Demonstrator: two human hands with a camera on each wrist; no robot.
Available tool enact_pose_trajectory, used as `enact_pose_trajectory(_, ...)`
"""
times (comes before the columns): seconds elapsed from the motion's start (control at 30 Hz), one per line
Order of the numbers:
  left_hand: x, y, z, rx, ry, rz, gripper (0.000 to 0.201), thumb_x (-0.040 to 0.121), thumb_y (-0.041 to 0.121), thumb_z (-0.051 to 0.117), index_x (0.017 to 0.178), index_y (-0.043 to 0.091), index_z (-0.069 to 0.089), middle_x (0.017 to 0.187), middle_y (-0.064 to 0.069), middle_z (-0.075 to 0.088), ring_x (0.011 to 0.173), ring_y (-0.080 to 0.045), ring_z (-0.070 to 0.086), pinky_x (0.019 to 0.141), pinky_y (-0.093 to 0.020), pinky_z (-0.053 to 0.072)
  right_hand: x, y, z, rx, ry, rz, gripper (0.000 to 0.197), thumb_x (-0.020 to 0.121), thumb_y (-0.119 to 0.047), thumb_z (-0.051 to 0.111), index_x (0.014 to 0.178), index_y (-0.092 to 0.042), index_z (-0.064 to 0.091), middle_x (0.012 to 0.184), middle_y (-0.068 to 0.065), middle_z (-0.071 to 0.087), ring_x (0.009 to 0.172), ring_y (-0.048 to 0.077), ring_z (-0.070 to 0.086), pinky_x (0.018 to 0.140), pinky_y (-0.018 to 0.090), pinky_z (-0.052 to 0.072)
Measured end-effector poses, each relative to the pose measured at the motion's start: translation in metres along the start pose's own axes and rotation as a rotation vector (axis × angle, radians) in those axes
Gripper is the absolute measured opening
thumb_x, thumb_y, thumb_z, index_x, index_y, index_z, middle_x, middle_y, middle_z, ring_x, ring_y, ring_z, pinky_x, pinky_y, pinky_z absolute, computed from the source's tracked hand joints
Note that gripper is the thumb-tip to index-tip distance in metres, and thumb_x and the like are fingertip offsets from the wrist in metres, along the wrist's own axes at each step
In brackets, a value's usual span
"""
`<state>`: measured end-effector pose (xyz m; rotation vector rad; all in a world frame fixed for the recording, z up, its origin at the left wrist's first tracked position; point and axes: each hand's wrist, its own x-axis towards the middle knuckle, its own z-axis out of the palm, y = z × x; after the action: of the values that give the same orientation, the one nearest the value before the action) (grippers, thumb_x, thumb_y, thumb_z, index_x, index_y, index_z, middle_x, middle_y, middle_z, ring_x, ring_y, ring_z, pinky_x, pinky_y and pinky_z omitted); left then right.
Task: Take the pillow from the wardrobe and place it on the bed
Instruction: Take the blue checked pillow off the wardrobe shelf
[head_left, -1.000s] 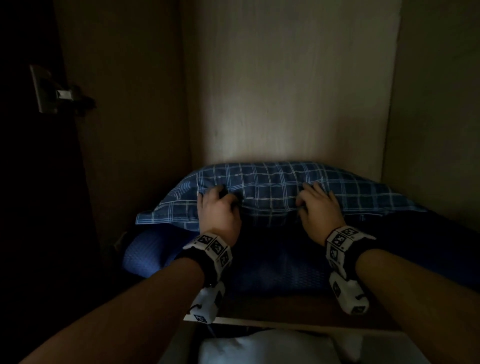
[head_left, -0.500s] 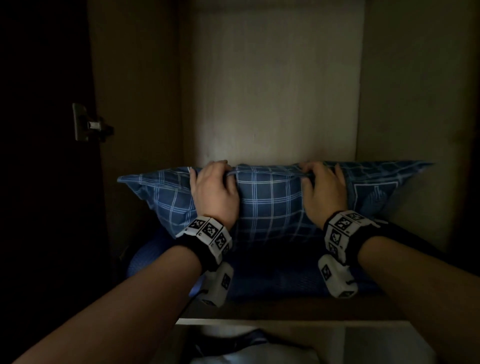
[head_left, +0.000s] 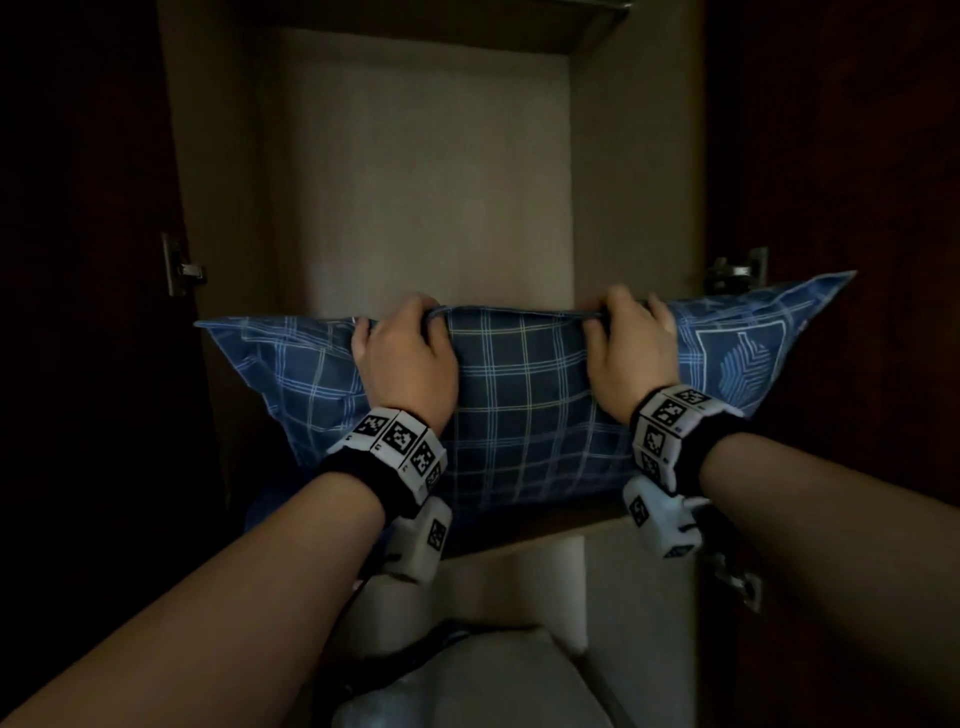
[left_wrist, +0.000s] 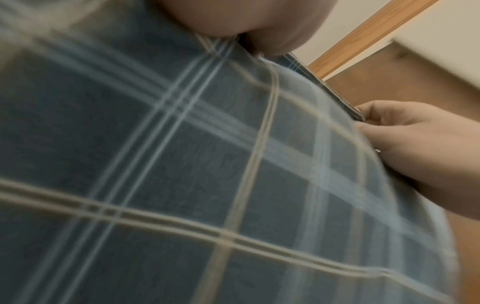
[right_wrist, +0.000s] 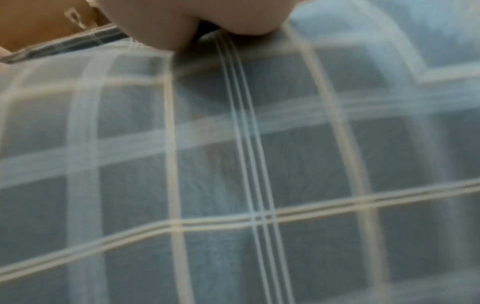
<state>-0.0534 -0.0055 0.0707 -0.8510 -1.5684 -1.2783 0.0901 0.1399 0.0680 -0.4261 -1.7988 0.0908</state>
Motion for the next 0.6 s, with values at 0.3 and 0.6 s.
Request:
enact_pose_trajectory(0.3,-0.111,0.083,-0.051,-0.250,-0.353,0.008,0.018,0.097,0.017,0.048,0.088,0.014,0.063,0.055,0.014,0.040,0.059,-0.021,0.039,0.097,-0.051,0.042,-0.141,-0.003,-0.142,-0.280,-0.045,0.250,0.010,0.096,-0.015,0.044,0.105,-0.017,0.049,0.089,0.005,0.067,0.092,0.028,0.061,0.112,0.042,0.023)
enact_pose_trajectory(0.6,-0.309,0.202,-0.087,-0.500,-0.768,0.161,0.010,0.092,0.014,0.056,0.085,0.015,0.064,0.060,-0.007,0.063,0.060,-0.034,0.060,0.070,-0.046,0.052,-0.365,0.013,-0.315,-0.586,-0.046,0.631,0.008,0.094,-0.011,0.050,0.094,-0.019,0.052,0.071,-0.004,0.059,0.078,0.028,0.062,0.104,0.045,0.033)
